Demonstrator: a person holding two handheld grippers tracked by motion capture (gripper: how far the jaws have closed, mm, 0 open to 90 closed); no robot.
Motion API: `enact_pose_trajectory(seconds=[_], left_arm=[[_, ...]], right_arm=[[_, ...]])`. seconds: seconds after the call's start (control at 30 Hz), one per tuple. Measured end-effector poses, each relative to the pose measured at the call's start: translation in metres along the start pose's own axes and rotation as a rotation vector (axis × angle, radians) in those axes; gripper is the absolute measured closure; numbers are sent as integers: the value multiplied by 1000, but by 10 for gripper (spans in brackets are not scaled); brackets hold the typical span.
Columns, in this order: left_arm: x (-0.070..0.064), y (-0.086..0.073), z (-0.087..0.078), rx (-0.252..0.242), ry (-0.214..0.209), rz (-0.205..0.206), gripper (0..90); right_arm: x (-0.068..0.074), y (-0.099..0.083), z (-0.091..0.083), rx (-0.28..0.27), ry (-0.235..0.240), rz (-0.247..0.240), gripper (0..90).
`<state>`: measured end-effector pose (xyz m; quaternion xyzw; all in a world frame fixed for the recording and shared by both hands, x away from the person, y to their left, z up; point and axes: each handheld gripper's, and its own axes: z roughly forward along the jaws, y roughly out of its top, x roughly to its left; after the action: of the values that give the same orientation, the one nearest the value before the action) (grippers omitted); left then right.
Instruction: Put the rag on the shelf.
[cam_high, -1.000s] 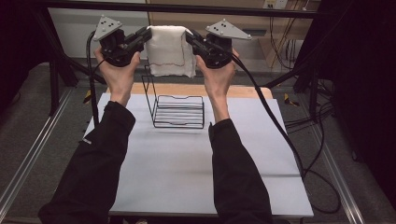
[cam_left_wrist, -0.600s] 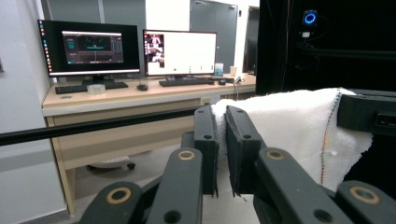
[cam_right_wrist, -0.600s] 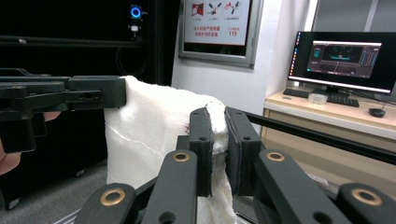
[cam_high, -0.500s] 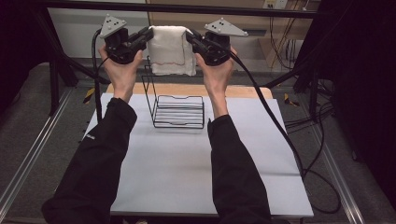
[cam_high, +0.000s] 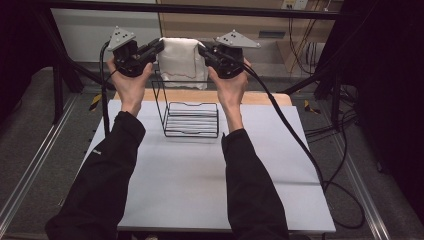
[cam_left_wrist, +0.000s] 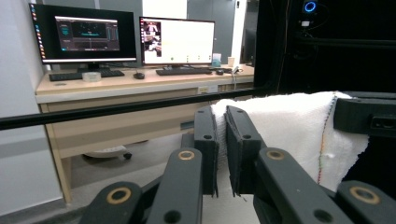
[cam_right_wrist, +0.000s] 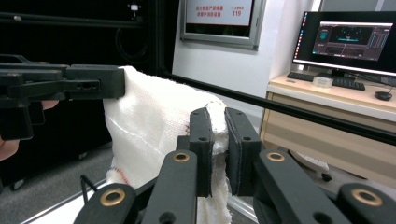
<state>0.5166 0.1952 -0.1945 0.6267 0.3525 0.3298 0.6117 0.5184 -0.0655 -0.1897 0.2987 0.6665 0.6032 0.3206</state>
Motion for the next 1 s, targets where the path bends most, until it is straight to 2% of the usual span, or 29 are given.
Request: enact_pose_trajectory(seconds=[0.27, 0.83, 1.0], left_arm=[[-4, -16, -2, 40, -16, 12, 833], [-8, -27, -11, 51, -47, 11, 833], [-11, -30, -17, 51, -56, 21, 833]], right_arm=[[2, -14, -5, 33, -2, 4, 822], [7, -27, -14, 40, 10, 0, 820], [10, -29, -20, 38, 22, -1, 819]])
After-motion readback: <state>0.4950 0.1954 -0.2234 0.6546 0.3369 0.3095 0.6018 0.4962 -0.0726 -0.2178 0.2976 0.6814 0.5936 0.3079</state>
